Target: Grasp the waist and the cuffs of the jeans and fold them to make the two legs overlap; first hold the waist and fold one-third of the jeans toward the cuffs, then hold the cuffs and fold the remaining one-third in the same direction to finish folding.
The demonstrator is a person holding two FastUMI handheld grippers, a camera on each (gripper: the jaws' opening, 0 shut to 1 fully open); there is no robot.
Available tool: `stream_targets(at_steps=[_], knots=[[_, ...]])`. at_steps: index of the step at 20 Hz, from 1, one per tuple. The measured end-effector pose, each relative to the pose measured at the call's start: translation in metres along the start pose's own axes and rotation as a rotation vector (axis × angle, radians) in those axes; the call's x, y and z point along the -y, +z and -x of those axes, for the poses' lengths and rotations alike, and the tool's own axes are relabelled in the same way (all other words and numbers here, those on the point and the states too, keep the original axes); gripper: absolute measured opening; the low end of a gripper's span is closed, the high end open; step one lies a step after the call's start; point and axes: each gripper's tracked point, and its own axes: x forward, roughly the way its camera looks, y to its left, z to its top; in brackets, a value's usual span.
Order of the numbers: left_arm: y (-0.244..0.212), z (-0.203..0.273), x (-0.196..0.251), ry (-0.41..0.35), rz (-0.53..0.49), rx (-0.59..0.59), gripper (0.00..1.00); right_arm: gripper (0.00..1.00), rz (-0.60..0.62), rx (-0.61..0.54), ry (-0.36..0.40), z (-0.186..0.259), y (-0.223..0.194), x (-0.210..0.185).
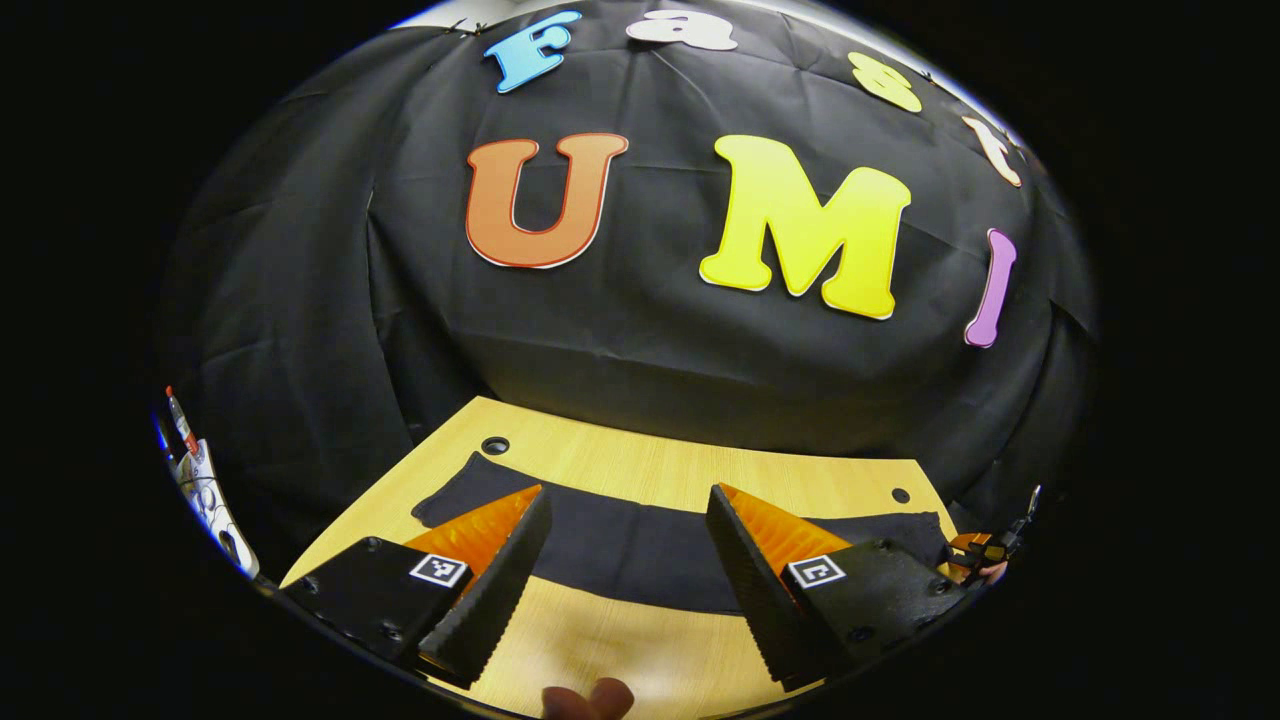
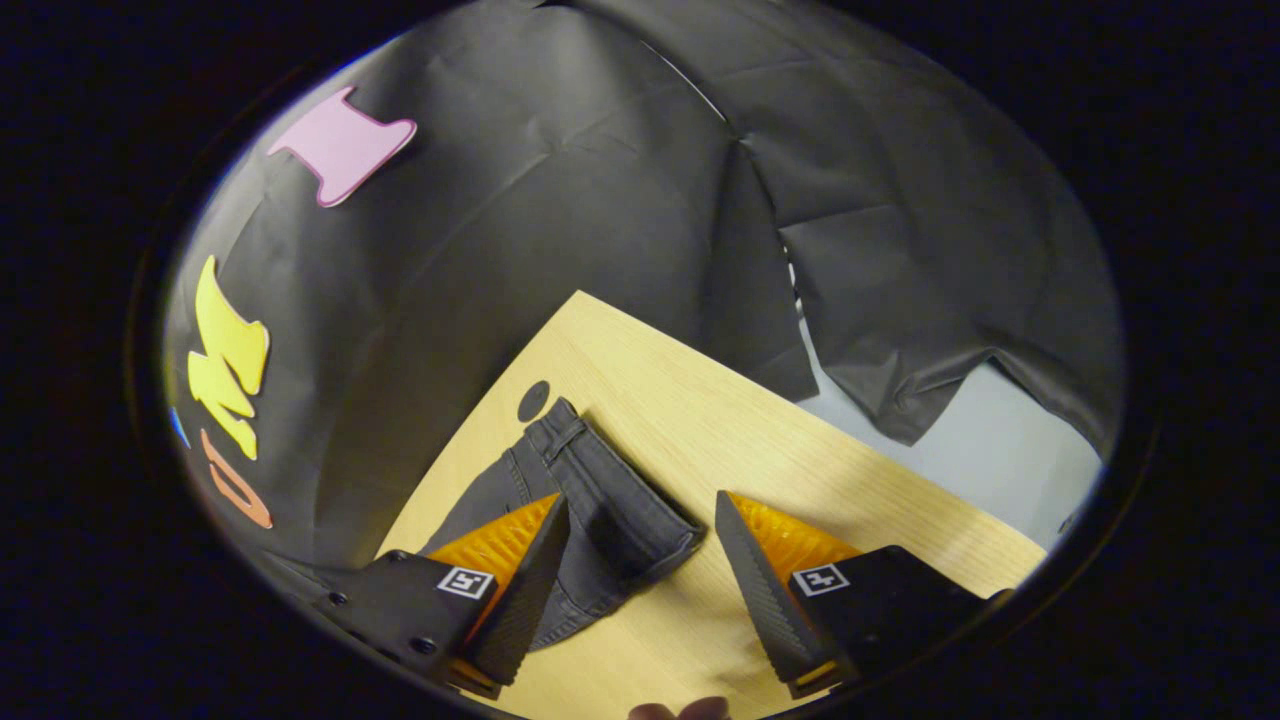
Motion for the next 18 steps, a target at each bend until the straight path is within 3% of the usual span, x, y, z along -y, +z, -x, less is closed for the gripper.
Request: stream_targets(at_steps=[4, 6, 7, 8, 12, 18], knots=[[-0.009, 0.000, -0.001, 0.006, 0.017, -0.022, 1.00, 0.90, 0.102, -0.011, 0.001, -0.004, -0.007, -0.005], [-0.012, 0.001, -0.005, 0.017, 0.022, -0.029, 1.00, 0.96, 0.288, -0.019, -0.033, -0.008, -0.013, -0.005], [-0.016, 0.000, -0.006, 0.017, 0.030, -0.039, 1.00, 0.80, 0.405, -0.016, -0.073, -0.012, -0.015, 0.000], [-0.017, 0.001, -0.006, 0.018, 0.035, -0.045, 1.00, 0.85, 0.477, -0.006, -0.089, -0.013, -0.014, 0.002], [-0.017, 0.005, -0.016, 0.030, 0.030, -0.045, 1.00, 0.61, 0.382, -0.002, -0.011, -0.008, -0.021, -0.016], [-0.016, 0.012, -0.045, 0.072, 0.034, -0.042, 1.00, 0.22, 0.359, -0.029, -0.004, -0.008, -0.021, -0.027]])
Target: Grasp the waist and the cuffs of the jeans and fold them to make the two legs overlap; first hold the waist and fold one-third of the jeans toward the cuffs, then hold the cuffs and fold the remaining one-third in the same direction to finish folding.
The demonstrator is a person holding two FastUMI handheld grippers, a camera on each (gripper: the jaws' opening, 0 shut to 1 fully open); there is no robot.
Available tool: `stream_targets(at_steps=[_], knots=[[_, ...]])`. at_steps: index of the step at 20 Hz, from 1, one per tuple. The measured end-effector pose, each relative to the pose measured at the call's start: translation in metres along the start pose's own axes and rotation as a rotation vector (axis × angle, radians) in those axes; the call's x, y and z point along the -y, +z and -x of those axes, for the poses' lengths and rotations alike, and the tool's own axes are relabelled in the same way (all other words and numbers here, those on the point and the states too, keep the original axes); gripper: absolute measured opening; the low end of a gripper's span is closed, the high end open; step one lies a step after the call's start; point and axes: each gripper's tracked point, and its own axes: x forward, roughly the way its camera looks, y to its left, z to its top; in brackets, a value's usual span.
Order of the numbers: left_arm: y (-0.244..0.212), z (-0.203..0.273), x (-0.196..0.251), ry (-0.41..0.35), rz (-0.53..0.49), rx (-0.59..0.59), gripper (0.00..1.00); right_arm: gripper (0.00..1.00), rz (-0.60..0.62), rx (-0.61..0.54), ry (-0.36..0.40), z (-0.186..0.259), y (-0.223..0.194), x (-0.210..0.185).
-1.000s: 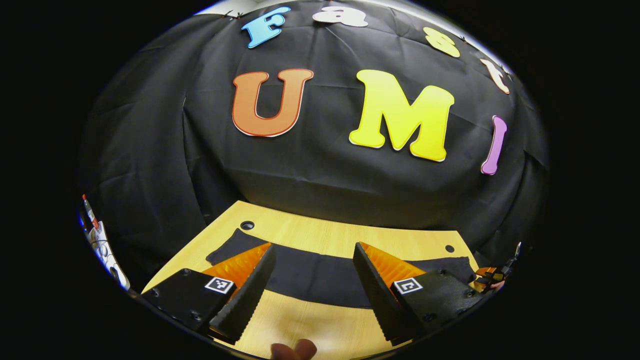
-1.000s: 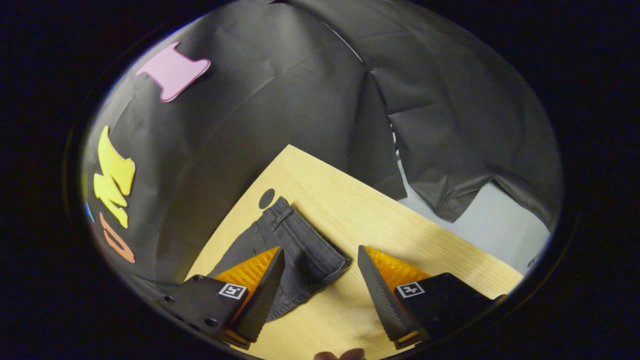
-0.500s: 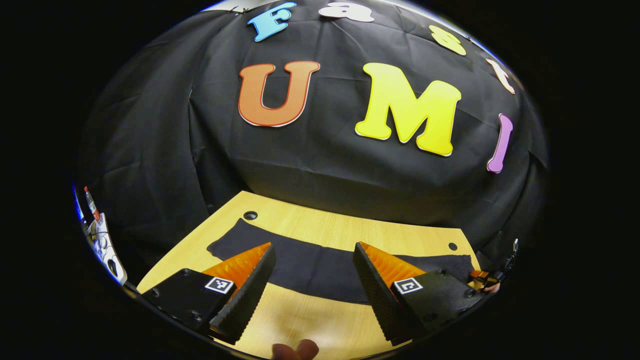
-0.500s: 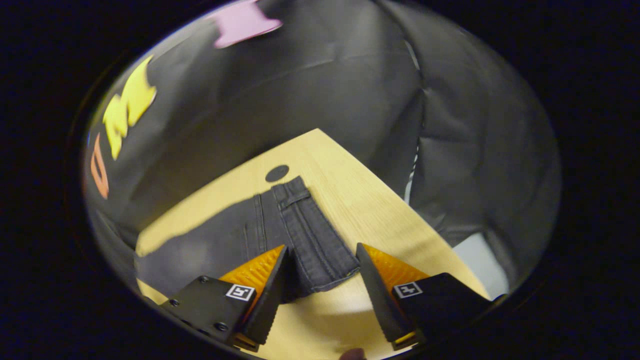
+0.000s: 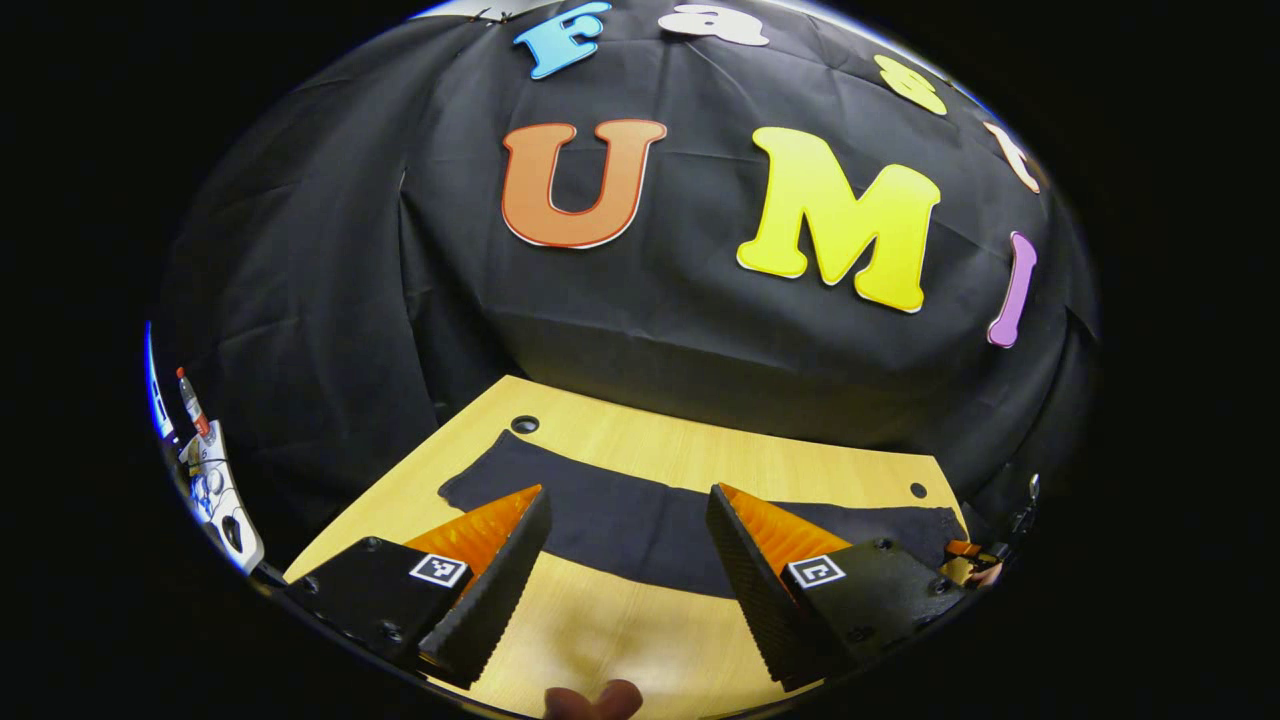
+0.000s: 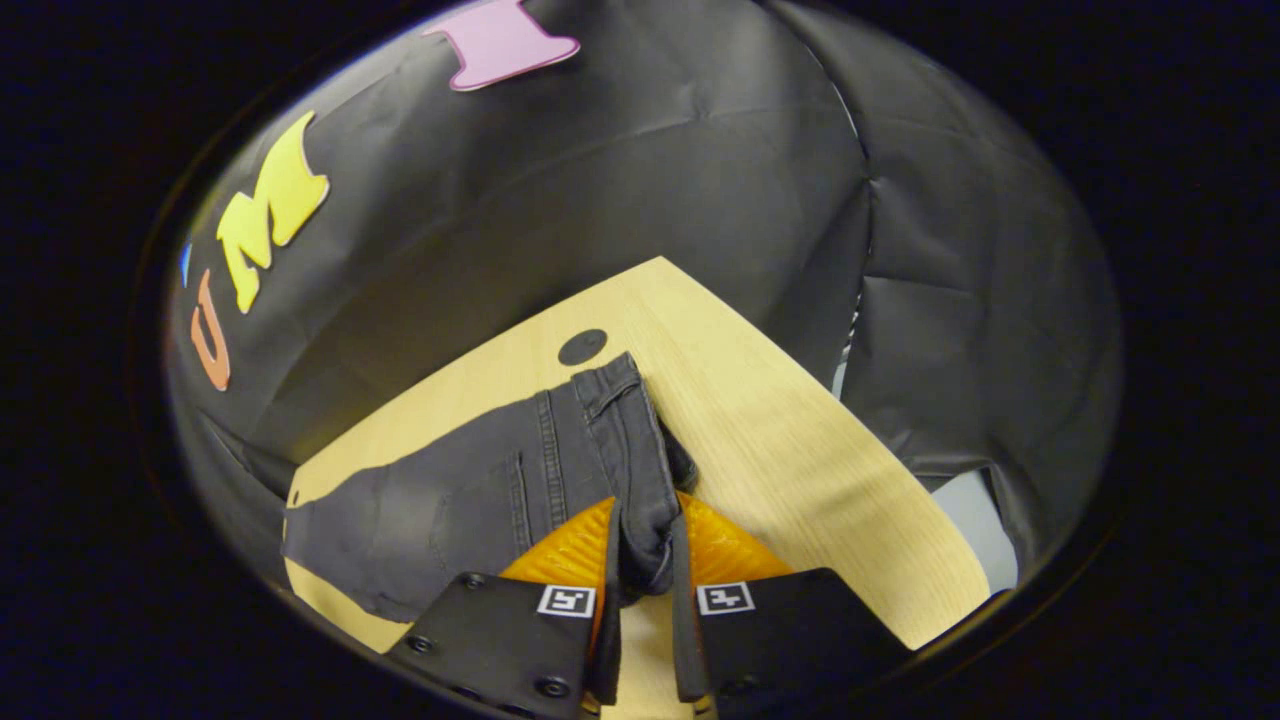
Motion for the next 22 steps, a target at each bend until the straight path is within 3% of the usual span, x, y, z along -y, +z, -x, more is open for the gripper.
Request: stream_targets(at_steps=[2, 5, 7, 9, 13, 21, 22], knots=[[0.000, -0.001, -0.010, 0.012, 0.015, 0.005, 1.00, 0.10, 0.030, 0.012, -0.005, 0.006, 0.010, -0.007], [-0.004, 0.000, -0.025, 0.029, 0.043, 0.005, 1.00, 0.14, 0.091, 0.041, 0.016, 0.029, 0.030, -0.041], [-0.008, 0.002, -0.036, 0.035, 0.067, 0.011, 1.00, 0.00, 0.152, 0.070, 0.028, 0.046, 0.043, -0.069], [-0.014, 0.001, -0.044, 0.034, 0.087, 0.010, 1.00, 0.05, 0.222, 0.089, 0.069, 0.060, 0.050, -0.107], [-0.017, 0.004, -0.058, 0.031, 0.116, 0.029, 1.00, 0.00, 0.313, 0.114, 0.183, 0.093, 0.046, -0.206], [-0.022, 0.009, -0.116, 0.036, 0.198, 0.075, 1.00, 0.04, 0.452, 0.114, 0.394, 0.131, -0.002, -0.391], [-0.023, 0.009, -0.125, 0.042, 0.213, 0.080, 1.00, 0.08, 0.466, 0.106, 0.419, 0.133, -0.012, -0.412]])
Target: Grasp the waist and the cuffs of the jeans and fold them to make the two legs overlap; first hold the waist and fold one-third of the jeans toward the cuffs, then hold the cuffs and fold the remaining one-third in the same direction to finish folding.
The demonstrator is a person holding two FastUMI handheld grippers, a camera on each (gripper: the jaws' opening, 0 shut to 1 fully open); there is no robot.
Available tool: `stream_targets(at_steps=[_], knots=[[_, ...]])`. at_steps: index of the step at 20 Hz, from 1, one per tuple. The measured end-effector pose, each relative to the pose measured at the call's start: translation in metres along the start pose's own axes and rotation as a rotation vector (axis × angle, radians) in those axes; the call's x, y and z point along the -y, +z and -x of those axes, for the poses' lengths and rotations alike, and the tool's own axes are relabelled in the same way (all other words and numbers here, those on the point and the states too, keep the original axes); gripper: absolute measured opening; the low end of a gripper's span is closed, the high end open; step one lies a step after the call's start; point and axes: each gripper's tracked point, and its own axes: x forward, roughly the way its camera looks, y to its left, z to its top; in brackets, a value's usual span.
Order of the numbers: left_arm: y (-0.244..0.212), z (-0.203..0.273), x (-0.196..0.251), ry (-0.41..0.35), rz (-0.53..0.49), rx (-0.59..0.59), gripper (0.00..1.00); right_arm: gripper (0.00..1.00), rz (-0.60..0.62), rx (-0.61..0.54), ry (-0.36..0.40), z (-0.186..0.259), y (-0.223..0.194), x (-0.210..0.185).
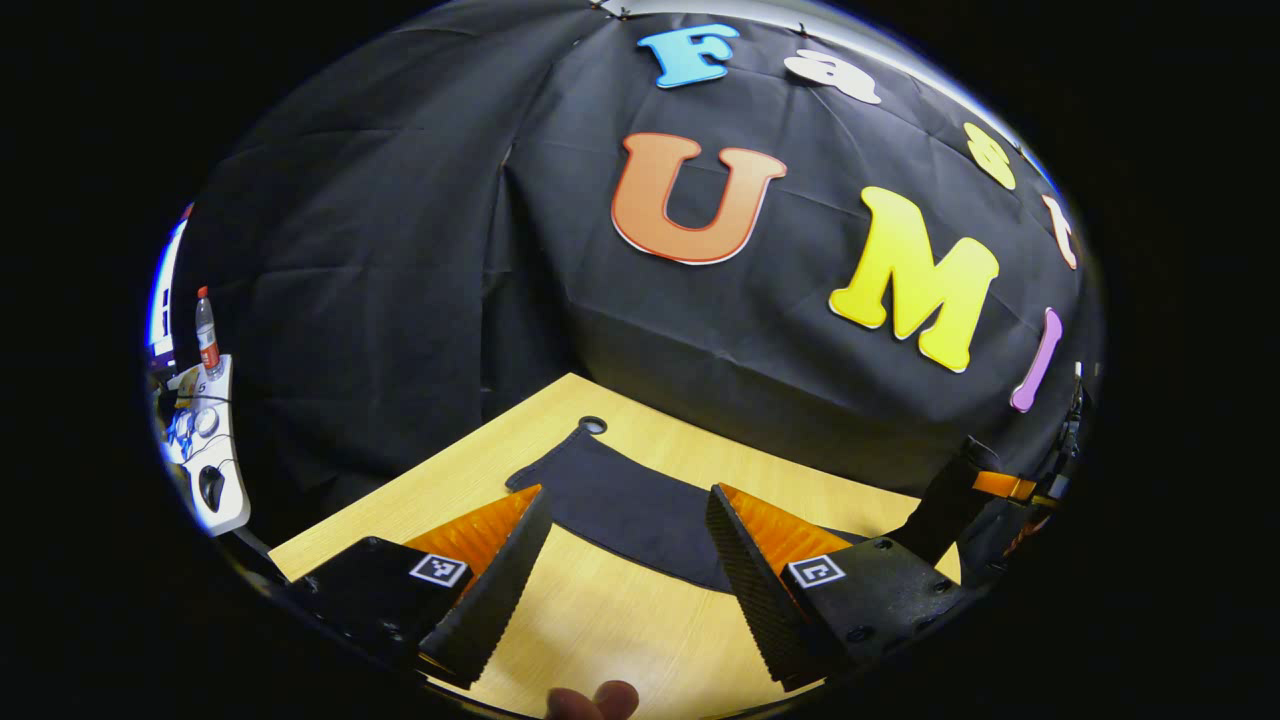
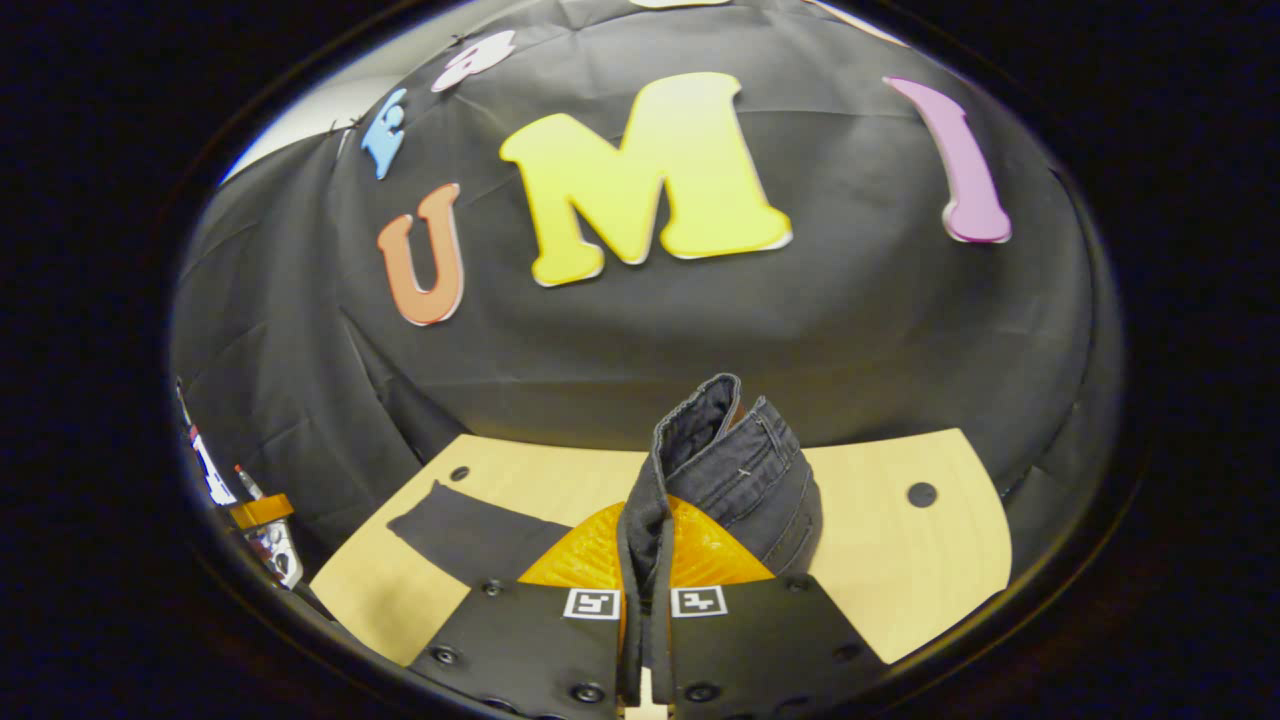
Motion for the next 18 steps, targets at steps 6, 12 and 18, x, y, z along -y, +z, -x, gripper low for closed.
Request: stream_targets(at_steps=[6, 12, 18], knots=[[0.022, 0.010, -0.030, -0.046, 0.091, 0.074, 1.00, 0.00, 0.041, -0.101, 0.116, -0.073, -0.053, -0.097], [0.012, 0.008, -0.087, 0.063, 0.060, 0.045, 0.98, 0.04, 0.129, -0.249, 0.085, -0.151, -0.144, -0.140], [-0.005, -0.002, -0.106, 0.092, 0.109, -0.007, 0.98, 0.11, 0.212, -0.350, 0.062, -0.175, -0.198, -0.151]])
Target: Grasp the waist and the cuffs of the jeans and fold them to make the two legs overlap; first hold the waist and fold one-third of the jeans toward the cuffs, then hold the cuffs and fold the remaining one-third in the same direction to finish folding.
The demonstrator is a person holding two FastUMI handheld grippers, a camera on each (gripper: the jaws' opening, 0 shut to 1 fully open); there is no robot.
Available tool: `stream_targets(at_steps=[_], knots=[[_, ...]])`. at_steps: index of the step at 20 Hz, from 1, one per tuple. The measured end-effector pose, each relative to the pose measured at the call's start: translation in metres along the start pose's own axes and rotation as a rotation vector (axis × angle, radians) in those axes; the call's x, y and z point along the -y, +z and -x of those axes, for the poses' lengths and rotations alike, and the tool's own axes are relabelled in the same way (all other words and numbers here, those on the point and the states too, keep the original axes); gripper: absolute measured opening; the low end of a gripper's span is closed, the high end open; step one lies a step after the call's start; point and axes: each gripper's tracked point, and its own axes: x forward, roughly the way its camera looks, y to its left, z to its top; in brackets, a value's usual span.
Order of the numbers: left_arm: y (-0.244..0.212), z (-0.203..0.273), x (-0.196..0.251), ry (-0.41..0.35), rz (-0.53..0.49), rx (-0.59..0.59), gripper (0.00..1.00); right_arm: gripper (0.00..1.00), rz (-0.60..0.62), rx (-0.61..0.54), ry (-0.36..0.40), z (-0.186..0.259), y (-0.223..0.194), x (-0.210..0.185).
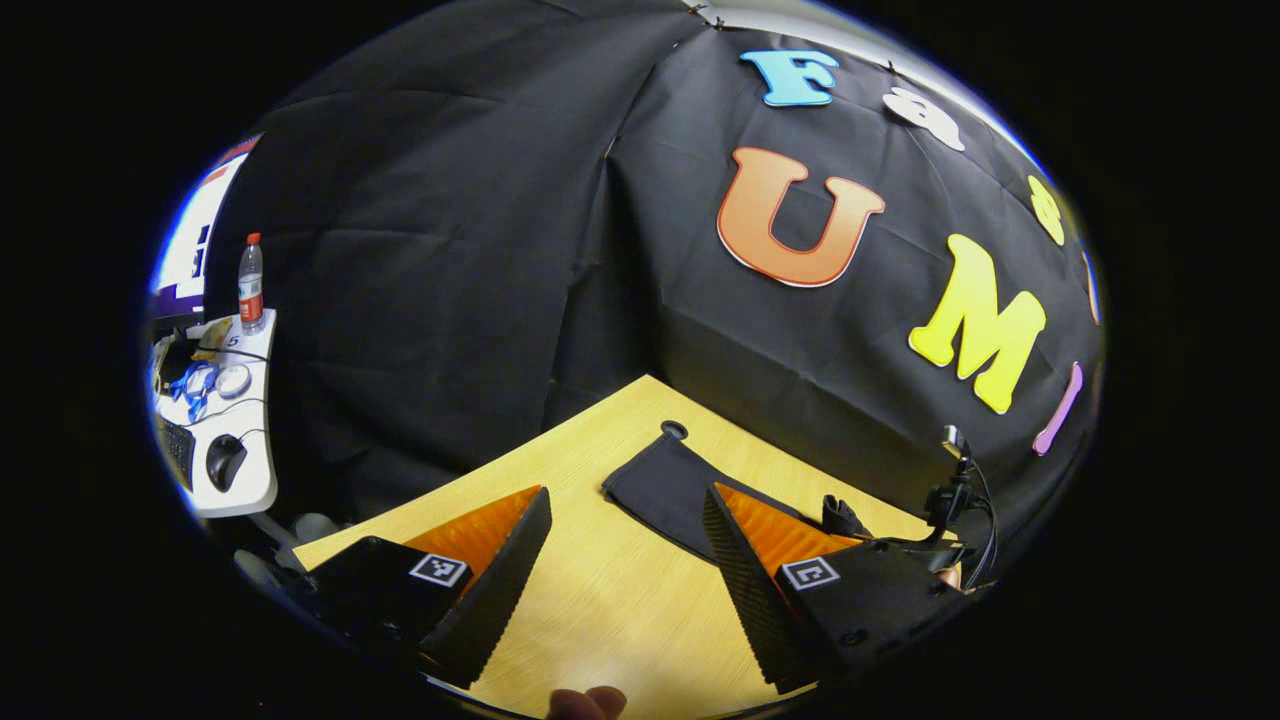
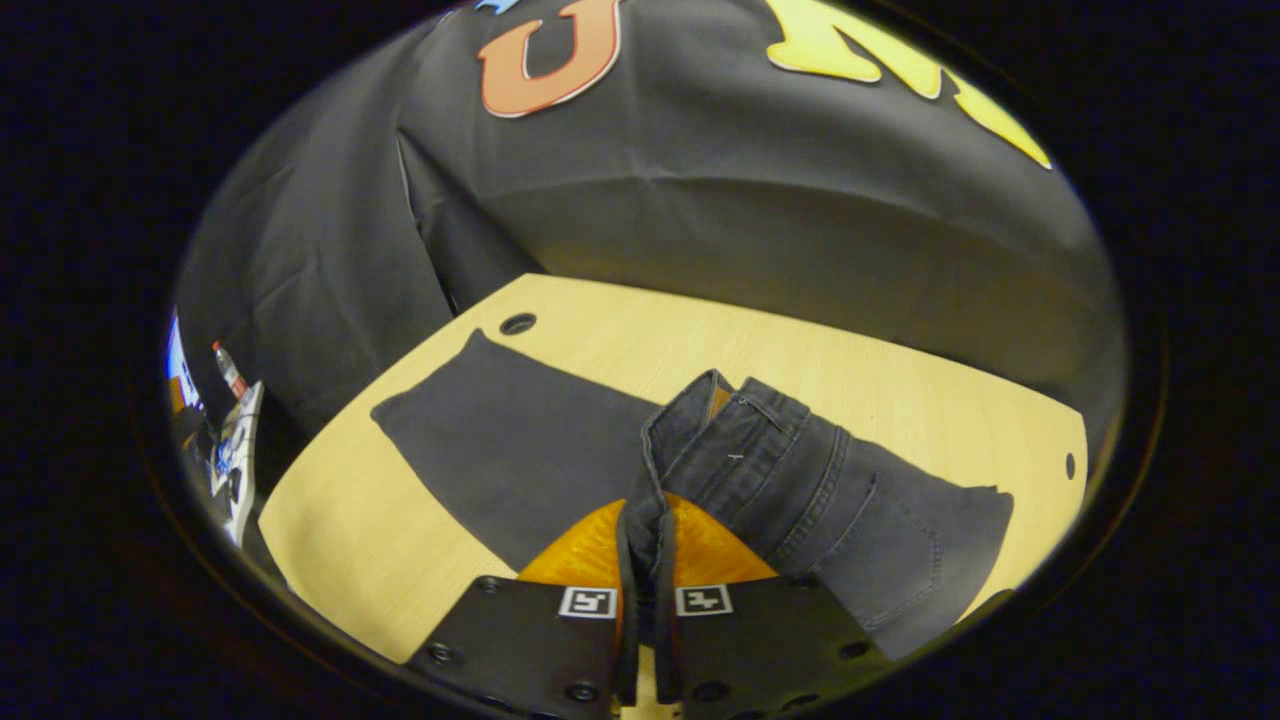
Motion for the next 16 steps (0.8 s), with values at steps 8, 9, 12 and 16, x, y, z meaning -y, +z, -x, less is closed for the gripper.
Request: stream_targets(at_steps=[8, 9, 12, 16], knots=[[-0.013, -0.043, -0.005, 0.008, 0.115, -0.098, 0.98, 1.00, -0.018, 0.035, 0.138, 0.051, 0.017, -0.035], [-0.014, -0.052, -0.007, 0.018, 0.137, -0.108, 0.98, 1.00, -0.006, 0.054, 0.146, 0.068, 0.021, -0.036], [-0.018, -0.086, -0.008, 0.019, 0.202, -0.151, 0.98, 1.00, 0.062, 0.111, 0.162, 0.117, 0.035, -0.034], [-0.040, -0.134, 0.014, -0.054, 0.404, -0.296, 0.98, 1.00, 0.146, 0.147, 0.152, 0.180, 0.034, -0.014]])
